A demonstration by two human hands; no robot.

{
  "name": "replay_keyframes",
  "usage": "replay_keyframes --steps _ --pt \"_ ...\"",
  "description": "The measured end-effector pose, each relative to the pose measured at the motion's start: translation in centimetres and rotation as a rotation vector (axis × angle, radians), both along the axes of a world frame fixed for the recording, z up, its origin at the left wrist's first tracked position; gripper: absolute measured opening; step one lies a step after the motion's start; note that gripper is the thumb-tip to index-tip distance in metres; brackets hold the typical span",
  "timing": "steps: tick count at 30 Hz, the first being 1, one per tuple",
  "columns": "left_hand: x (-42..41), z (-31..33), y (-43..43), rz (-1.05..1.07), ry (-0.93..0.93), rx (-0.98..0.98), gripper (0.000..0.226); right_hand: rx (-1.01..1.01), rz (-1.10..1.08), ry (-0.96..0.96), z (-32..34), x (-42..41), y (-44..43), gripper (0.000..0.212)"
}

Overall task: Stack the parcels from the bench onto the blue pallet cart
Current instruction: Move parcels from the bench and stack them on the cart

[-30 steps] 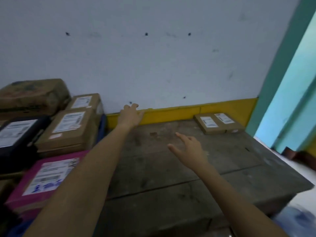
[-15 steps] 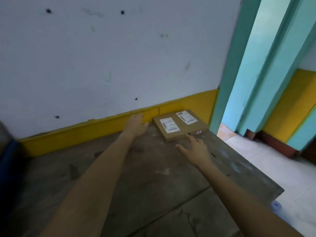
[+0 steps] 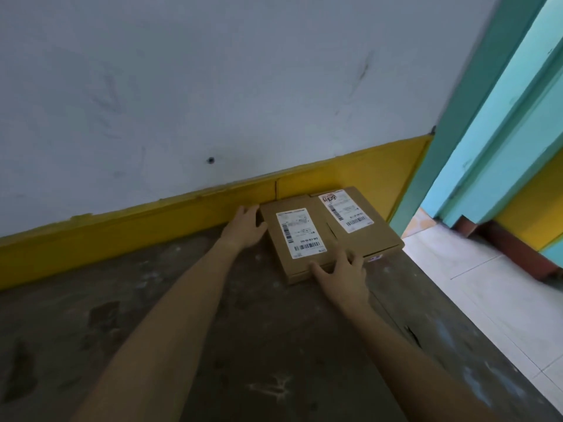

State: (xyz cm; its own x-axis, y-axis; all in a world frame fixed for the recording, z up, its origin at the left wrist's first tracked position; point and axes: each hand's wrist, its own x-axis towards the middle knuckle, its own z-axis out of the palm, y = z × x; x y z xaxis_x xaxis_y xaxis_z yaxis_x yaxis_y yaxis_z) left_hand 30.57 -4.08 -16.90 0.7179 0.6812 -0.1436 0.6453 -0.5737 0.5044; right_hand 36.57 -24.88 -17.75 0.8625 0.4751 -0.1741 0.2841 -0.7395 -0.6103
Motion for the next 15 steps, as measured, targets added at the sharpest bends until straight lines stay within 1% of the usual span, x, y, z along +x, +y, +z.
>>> replay_keyframes --steps 5,8,15 --pt "2.1 -1.8 0.7 -0.050 0.006 -0.013 0.056 -0.022 0.007 -0.035 -1.5 0.3 1.1 0.073" --pt "2.9 -2.3 1.0 -0.043 -0.001 -0.021 0.055 -0.049 0.043 -0.060 -1.9 0.1 1.3 0.069" --pt "3.4 -2.9 1.4 -0.013 -0.041 -0.058 0.058 -0.004 0.064 -0.006 -1.9 0.2 0.6 0.067"
